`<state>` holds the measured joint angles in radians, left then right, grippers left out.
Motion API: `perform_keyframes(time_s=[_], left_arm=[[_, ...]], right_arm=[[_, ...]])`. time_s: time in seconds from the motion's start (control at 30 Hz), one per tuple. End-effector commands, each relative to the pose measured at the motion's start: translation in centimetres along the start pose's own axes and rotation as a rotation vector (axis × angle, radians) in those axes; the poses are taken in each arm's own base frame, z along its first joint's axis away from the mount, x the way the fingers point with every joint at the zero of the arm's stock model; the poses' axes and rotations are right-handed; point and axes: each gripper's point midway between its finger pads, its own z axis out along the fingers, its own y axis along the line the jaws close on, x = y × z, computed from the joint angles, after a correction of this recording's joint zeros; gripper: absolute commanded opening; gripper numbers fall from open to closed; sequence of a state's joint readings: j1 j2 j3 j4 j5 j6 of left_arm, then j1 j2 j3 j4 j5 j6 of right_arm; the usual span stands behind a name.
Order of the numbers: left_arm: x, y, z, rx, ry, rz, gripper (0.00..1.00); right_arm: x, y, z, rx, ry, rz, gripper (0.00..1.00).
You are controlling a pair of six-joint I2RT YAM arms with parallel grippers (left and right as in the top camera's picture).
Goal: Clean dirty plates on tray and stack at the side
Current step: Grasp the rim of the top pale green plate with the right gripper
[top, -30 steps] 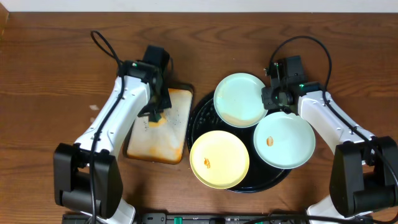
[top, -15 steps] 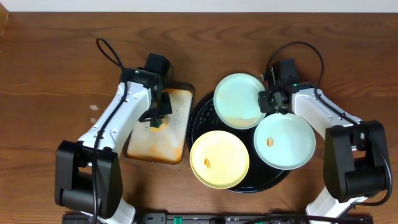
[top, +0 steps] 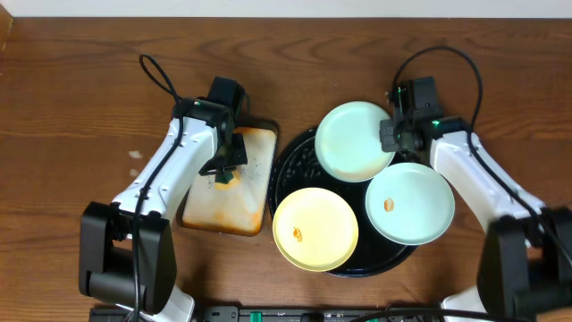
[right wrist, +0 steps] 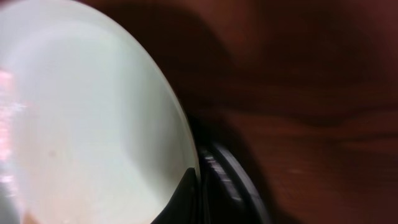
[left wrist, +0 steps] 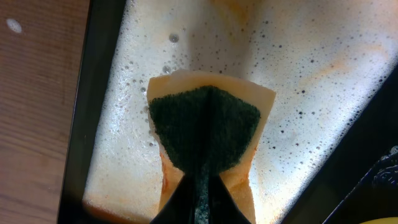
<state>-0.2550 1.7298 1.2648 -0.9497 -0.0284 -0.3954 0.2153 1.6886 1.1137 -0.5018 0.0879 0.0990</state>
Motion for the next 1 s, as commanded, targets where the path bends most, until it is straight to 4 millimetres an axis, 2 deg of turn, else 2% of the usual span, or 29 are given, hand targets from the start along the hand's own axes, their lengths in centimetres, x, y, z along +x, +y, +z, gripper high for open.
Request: perform_keyframes(time_s=[0.0,0.13,0.3,0.4,0.7,0.97], left_arm=[[0.2,0.2,0.1,-0.005,0.008,0.003,0.08],[0.2,0.2,0.1,-0.005,0.008,0.003,0.08],[0.2,0.2,0.1,-0.005,0.008,0.003,0.08],[0.2,0.2,0.1,-0.005,0.008,0.003,0.08],[0.2,0.2,0.1,-0.005,0.009,0.003,0.08],[0.2,0.2,0.1,-0.005,0.009,0.003,0.08]], right_arm=[[-3.4,-1.0,-4.7,0.151,-0.150,-0.028,0.01],[-4.6,-1.0,-8.0,0.265,-0.242,-0.082,0.01],[-5.3,0.8,-11.4,0.403,-0.332,-0.199,0.01],[-5.3,1.6,-12.7,0.501,-0.355,-0.280,0.01],[-5.0,4.6,-15.4,0.642,-0.398,-0.489,0.01],[-4.8,5.5,-17.2,0.749,-0.408,-0.602,0.01]])
